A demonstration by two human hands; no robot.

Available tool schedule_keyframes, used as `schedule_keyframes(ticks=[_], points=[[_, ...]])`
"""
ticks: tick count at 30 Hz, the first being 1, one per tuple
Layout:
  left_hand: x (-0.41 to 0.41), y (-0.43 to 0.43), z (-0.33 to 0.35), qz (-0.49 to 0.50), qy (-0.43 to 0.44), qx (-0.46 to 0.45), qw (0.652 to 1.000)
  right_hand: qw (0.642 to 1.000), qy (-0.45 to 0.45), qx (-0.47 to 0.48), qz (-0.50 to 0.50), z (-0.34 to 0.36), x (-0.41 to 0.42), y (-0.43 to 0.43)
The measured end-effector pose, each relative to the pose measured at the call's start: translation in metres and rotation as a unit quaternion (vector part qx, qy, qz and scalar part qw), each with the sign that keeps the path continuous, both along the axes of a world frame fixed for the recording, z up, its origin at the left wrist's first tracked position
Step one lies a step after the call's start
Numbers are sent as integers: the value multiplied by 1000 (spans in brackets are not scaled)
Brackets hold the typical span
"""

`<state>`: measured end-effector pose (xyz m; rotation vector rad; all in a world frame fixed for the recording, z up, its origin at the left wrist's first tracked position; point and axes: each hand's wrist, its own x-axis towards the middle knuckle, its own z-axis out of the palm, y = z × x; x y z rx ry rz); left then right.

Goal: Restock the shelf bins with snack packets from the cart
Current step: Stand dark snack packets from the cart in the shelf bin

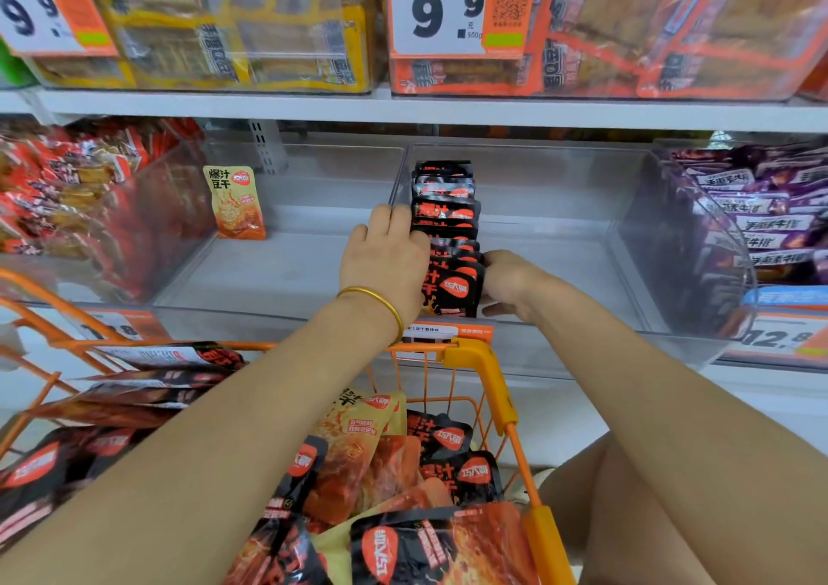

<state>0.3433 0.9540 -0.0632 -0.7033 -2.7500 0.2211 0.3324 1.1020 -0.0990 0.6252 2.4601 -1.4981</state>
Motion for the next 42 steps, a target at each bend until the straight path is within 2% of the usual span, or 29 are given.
schedule_keyframes(ticks=[6, 11, 15, 17, 19, 20, 22, 24, 26, 28, 32, 35, 38, 41, 42], points=[[9, -11, 9, -10, -43, 41, 998, 1000, -10, 2, -1, -3, 0, 7], [17, -27, 20, -26, -43, 133, 990, 998, 36, 25, -52, 0, 3, 19], [25, -43, 29, -50, -77, 229, 969, 976, 178, 103, -72, 7, 25, 19], [31, -51, 30, -68, -150, 262, 951, 951, 276, 122, -69, 19, 51, 7], [37, -58, 27, -79, -224, 258, 936, 937, 319, 144, 12, 35, 85, -6], [41, -61, 26, -82, -256, 244, 932, 939, 297, 149, 83, 43, 101, -14], [48, -63, 21, -88, -315, 215, 920, 937, 197, 175, 230, 46, 122, -26], [55, -62, 16, -91, -364, 183, 909, 892, 115, 268, 346, 38, 129, -36], [61, -60, 12, -88, -390, 154, 903, 839, 102, 355, 399, 30, 128, -43], [65, -61, 11, -85, -398, 134, 904, 813, 100, 393, 418, 31, 127, -50], [68, -70, 13, -88, -405, 135, 900, 771, 30, 340, 537, 43, 131, -60], [73, -78, 14, -98, -416, 151, 891, 773, -33, 315, 550, 38, 142, -60], [76, -83, 13, -105, -434, 163, 880, 770, 3, 308, 558, 21, 143, -59], [79, -83, 12, -96, -453, 187, 866, 817, 42, 204, 537, 23, 139, -45], [81, -82, 13, -76, -476, 226, 847, 843, 45, 141, 517, 27, 138, -38]])
